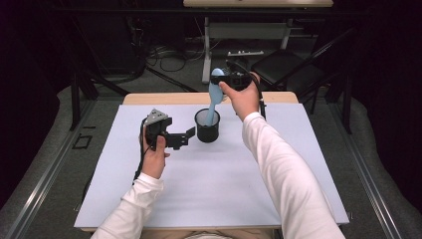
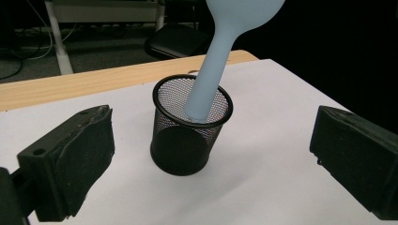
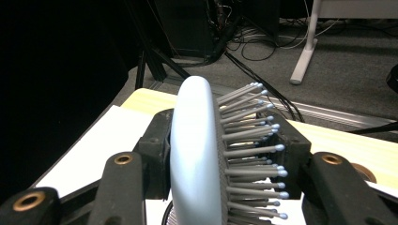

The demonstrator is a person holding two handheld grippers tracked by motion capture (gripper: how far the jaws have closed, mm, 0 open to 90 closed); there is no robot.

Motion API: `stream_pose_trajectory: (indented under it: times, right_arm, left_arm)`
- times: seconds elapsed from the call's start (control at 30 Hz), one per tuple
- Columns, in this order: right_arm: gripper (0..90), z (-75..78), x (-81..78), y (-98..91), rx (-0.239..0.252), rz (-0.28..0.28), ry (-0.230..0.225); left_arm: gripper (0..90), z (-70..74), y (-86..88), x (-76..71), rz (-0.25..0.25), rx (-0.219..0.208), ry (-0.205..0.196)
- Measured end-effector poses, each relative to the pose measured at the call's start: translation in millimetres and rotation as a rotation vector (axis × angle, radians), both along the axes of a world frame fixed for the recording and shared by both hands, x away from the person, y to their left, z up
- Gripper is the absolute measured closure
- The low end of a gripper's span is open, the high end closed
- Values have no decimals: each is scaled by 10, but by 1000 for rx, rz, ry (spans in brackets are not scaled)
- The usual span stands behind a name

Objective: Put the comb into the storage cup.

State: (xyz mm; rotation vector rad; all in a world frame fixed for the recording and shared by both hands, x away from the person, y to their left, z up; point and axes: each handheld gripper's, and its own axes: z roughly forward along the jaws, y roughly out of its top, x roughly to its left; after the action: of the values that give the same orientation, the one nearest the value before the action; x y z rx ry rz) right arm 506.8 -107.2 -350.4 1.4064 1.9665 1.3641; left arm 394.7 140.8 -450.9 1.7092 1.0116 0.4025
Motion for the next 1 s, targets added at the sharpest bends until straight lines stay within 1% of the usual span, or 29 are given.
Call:
stream_pose_trajectory:
  times: [0.23,0.43,0.67,0.87,1.0]
  right_arm:
    - [494,-53,1,27,-14,2,-11]
    - [494,-131,9,46,-14,5,-7]
    - [493,-210,17,91,-41,17,-9]
    - [492,-247,8,127,-38,21,-11]
    - [491,-283,10,139,-51,24,-10]
  left_arm:
    - [5,-2,3,2,1,1,1]
    - [4,-4,5,5,2,2,5]
    - [4,-5,9,6,3,1,5]
    - [5,-7,12,9,1,-2,5]
    - [4,-7,10,8,2,-2,5]
